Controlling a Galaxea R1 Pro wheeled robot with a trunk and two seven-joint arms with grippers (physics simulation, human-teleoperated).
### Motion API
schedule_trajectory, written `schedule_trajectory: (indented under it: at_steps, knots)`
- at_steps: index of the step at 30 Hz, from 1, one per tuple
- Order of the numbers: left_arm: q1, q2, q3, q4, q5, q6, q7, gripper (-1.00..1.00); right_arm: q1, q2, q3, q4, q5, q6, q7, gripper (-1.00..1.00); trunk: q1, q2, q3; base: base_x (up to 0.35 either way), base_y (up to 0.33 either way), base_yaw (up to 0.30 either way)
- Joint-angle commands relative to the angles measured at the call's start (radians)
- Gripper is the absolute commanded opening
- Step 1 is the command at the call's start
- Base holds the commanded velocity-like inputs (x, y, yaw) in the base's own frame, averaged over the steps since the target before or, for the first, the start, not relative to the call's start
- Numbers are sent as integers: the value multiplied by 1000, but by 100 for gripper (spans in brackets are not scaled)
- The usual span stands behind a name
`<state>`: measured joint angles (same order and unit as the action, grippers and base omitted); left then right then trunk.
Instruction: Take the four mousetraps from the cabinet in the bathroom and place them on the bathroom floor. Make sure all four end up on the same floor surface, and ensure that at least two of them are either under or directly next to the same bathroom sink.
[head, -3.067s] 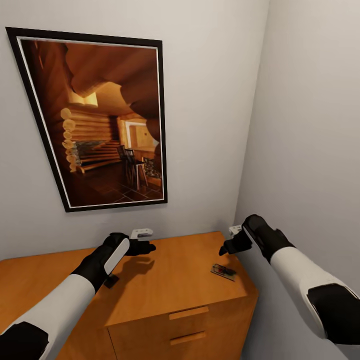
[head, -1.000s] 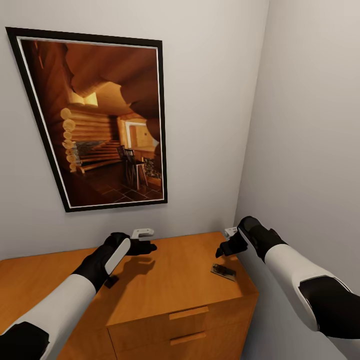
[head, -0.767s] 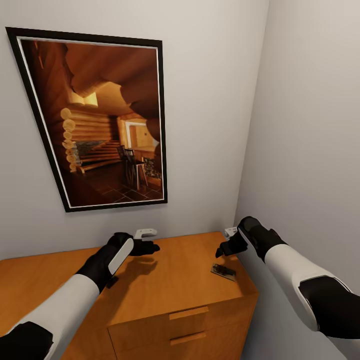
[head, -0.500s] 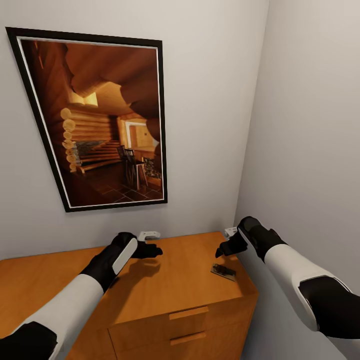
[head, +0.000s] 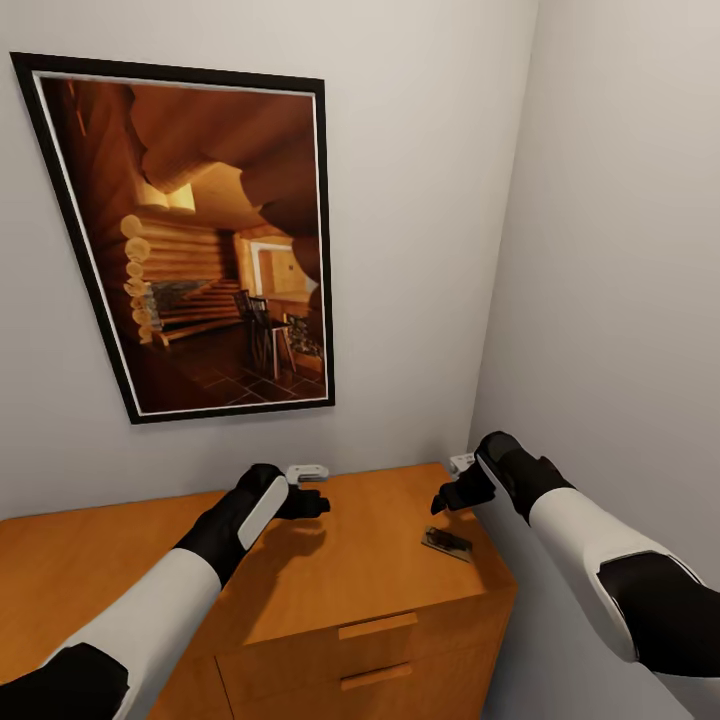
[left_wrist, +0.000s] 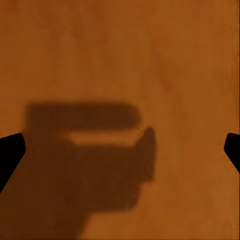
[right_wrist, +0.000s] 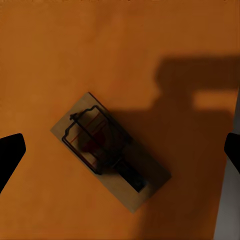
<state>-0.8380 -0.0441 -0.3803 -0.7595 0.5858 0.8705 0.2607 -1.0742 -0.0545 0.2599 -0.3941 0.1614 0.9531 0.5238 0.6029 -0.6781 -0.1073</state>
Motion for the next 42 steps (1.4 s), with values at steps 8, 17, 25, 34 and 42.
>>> schedule_trajectory:
  at_steps: [8, 17, 25, 34, 42]
  knots:
    - [-1, -21, -3, -4, 12, 1, 12, 100, -1, 0, 3, -6, 10, -2, 10, 100, 31, -58, -27, 0, 0, 0]
    - [-1, -23, -4, -31, 11, 1, 12, 100, -1, 1, 3, -7, 11, -4, 10, 100, 31, -58, -27, 0, 0, 0]
    - [-1, -22, -5, -36, 9, 1, 12, 100, -1, 3, 5, -5, 11, -7, 10, 100, 58, -107, -49, 0, 0, 0]
    - [-1, -20, -6, -38, 9, 1, 12, 100, -1, 14, 9, 2, 11, -12, 10, 100, 77, -142, -65, 0, 0, 0]
    - [-1, -21, -5, -38, 8, 1, 12, 100, -1, 15, 11, 3, 10, -13, 11, 100, 77, -142, -65, 0, 0, 0]
